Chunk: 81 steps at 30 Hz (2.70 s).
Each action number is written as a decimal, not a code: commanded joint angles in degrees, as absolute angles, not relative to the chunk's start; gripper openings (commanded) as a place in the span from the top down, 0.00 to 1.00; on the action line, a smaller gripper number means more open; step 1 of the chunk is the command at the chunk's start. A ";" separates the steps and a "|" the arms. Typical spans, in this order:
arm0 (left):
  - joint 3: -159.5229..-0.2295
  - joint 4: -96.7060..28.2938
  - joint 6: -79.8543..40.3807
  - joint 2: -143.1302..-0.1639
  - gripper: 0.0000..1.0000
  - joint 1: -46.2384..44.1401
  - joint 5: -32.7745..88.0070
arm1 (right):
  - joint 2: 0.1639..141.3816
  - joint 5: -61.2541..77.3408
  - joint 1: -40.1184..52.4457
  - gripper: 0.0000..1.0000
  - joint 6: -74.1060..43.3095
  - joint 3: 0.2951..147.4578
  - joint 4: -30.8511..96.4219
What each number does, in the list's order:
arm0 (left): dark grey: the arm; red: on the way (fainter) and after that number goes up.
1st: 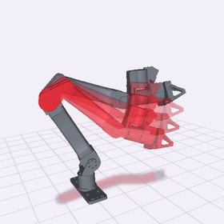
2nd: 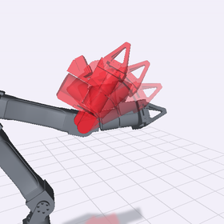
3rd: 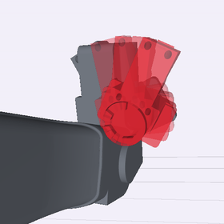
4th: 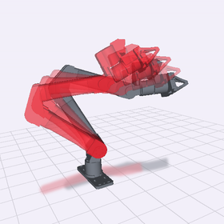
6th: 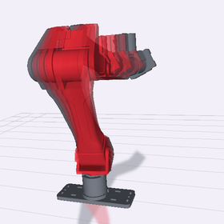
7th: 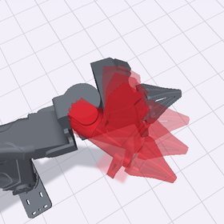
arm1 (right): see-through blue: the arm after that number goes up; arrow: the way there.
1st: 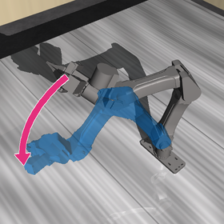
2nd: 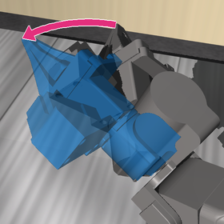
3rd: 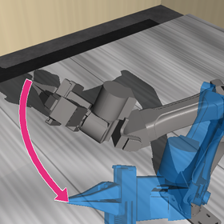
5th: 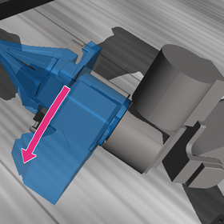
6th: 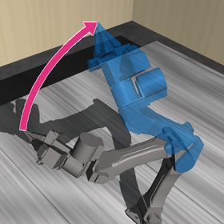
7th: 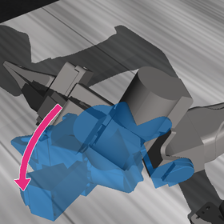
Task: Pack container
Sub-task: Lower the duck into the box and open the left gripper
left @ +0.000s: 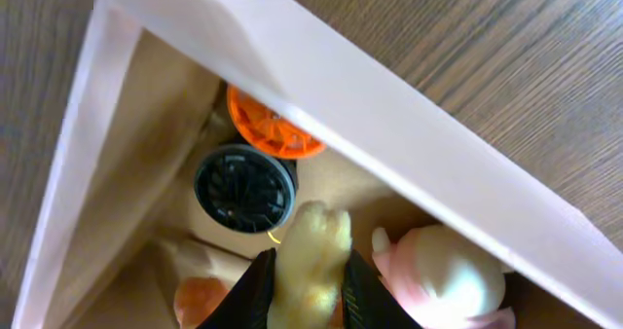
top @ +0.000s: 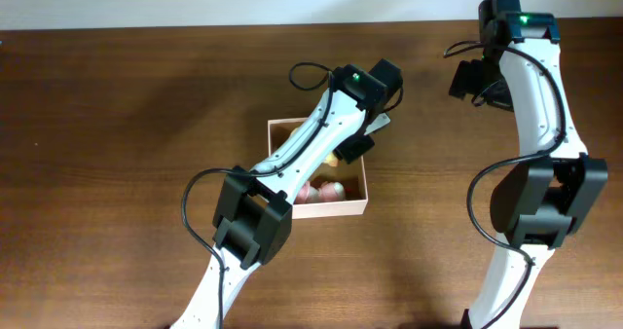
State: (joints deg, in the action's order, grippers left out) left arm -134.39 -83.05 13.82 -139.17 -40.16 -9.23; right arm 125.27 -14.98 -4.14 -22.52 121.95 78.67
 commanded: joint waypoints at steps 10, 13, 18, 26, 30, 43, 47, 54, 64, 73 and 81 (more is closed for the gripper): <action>-130.15 -82.21 13.67 -138.21 0.98 -39.88 -4.67 | 125.08 -15.03 -4.16 0.01 -23.22 122.04 78.67; -129.29 -82.13 13.52 -138.21 0.98 -39.88 -4.67 | 125.08 -15.05 -4.16 0.01 -23.22 122.04 78.67; -129.29 -82.04 11.16 -138.21 0.98 -39.88 -4.64 | 125.08 -15.05 -4.16 0.01 -23.22 122.04 78.67; -129.29 -81.69 10.72 -138.23 0.98 -39.92 -3.60 | 125.08 -15.05 -4.16 0.01 -23.22 122.04 78.67; -129.29 -81.56 10.72 -138.23 0.98 -39.92 -3.60 | 125.08 -15.05 -4.16 0.01 -23.22 122.04 78.67; -129.29 -81.36 10.57 -138.23 0.31 -40.01 -3.62 | 125.08 -15.05 -4.16 0.01 -23.22 122.04 78.67; -129.29 -80.90 10.57 -138.23 0.21 -40.01 -3.64 | 125.08 -15.05 -4.16 0.01 -23.22 122.04 78.67; -129.29 -80.34 10.57 -138.23 0.22 -40.01 -3.84 | 125.08 -15.05 -4.16 0.01 -23.22 122.04 78.67; -131.15 -79.88 10.57 -138.21 0.14 -39.97 -6.33 | 125.08 -15.05 -4.16 0.01 -23.22 122.04 78.67; -135.31 -78.83 10.59 -138.21 0.08 -39.97 -6.90 | 125.08 -15.03 -4.16 0.01 -23.22 122.04 78.67; -135.33 -78.83 10.57 -138.19 0.09 -39.97 -6.87 | 125.08 -15.05 -4.16 0.01 -23.22 122.04 78.67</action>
